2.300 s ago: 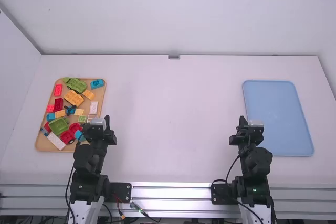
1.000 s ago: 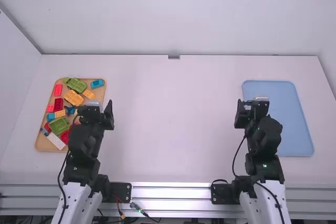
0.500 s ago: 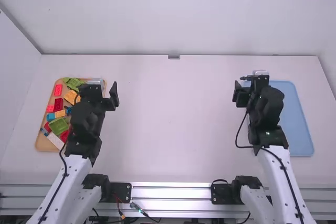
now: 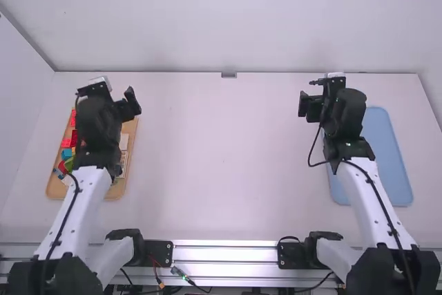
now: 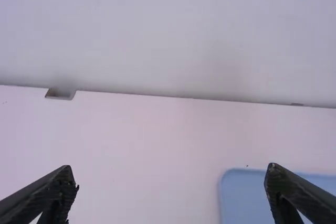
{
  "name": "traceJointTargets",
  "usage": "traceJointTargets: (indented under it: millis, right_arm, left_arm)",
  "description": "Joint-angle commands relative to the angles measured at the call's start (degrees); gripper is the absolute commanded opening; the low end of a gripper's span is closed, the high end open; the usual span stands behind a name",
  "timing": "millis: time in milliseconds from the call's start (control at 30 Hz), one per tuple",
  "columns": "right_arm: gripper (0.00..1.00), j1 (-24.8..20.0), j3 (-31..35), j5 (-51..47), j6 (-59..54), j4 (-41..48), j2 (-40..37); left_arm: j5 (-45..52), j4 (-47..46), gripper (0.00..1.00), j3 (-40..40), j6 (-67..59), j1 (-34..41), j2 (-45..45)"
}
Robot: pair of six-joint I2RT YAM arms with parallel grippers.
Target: Assemble lego blocks to make yellow taxi
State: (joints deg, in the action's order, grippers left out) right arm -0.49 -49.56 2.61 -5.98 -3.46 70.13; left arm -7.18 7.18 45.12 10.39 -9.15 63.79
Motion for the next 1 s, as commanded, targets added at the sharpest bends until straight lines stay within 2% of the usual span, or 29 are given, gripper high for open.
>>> traceJointTargets:
  millis: [0,200,267,400,533,667,800,967]
  right_arm:
    - [0.96,0.12,-2.84,0.27,-0.12,-0.23,1.61]
    - [0.99,0.11,-4.26,0.32,-0.29,-0.32,3.57]
    - [0.99,0.11,-4.37,0.33,-0.33,-0.37,3.72]
    - [0.99,0.13,-4.37,0.35,-0.31,-0.28,3.72]
    - [0.99,0.13,-4.37,0.33,-0.31,-0.22,3.72]
    - [0.99,0.11,-4.37,0.33,-0.31,-0.17,3.72]
    - [0.99,0.13,-4.37,0.33,-0.31,-0.17,3.72]
    - [0.99,0.13,-4.37,0.35,-0.31,-0.20,3.72]
  left_arm:
    - [-0.99,-2.50,0.96,5.32,4.04,-2.62,3.62]
    - [-1.24,-14.27,0.99,18.38,5.90,-7.15,16.58]
    - [-1.20,-22.43,0.99,25.99,8.57,-9.64,23.23]
    - [-0.94,-31.65,0.99,35.65,9.75,-12.28,32.11]
    - [3.89,-40.04,0.99,44.89,9.75,-15.74,41.20]
    - [7.93,-44.15,0.99,49.37,14.40,-19.41,47.69]
    - [8.46,-45.62,0.99,49.64,16.41,-22.56,50.93]
    - [14.23,-45.33,0.99,48.13,12.50,-24.68,52.46]
